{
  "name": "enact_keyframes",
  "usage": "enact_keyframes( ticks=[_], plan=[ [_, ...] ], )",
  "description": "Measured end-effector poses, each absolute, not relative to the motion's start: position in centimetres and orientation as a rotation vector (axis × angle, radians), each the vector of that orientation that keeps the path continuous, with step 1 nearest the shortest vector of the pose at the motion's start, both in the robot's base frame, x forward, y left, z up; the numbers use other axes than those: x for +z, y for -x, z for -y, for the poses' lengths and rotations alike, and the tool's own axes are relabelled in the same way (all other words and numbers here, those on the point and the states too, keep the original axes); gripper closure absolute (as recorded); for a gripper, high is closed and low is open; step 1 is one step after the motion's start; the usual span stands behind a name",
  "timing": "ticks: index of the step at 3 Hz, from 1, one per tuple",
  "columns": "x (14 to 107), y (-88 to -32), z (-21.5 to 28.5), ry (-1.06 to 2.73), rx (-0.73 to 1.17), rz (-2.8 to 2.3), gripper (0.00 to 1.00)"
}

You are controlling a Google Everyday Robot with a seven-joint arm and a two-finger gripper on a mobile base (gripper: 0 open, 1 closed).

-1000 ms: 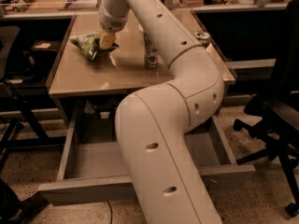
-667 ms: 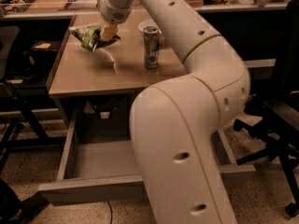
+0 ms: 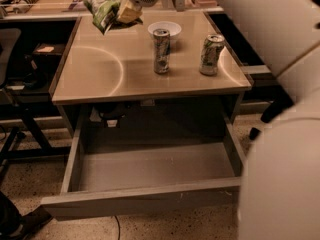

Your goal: Place green jalapeno chip bag into top drawer

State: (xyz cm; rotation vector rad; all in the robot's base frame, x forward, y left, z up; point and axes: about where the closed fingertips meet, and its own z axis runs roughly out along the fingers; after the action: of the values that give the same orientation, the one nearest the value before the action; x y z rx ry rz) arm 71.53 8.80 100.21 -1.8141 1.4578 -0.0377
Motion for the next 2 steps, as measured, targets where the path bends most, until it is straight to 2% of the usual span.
enact_keyframes(
  ticks=[2],
  plan=[
    [98.33, -69.49, -9.1, 1.87, -0.016, -1.466, 1.0]
  ],
)
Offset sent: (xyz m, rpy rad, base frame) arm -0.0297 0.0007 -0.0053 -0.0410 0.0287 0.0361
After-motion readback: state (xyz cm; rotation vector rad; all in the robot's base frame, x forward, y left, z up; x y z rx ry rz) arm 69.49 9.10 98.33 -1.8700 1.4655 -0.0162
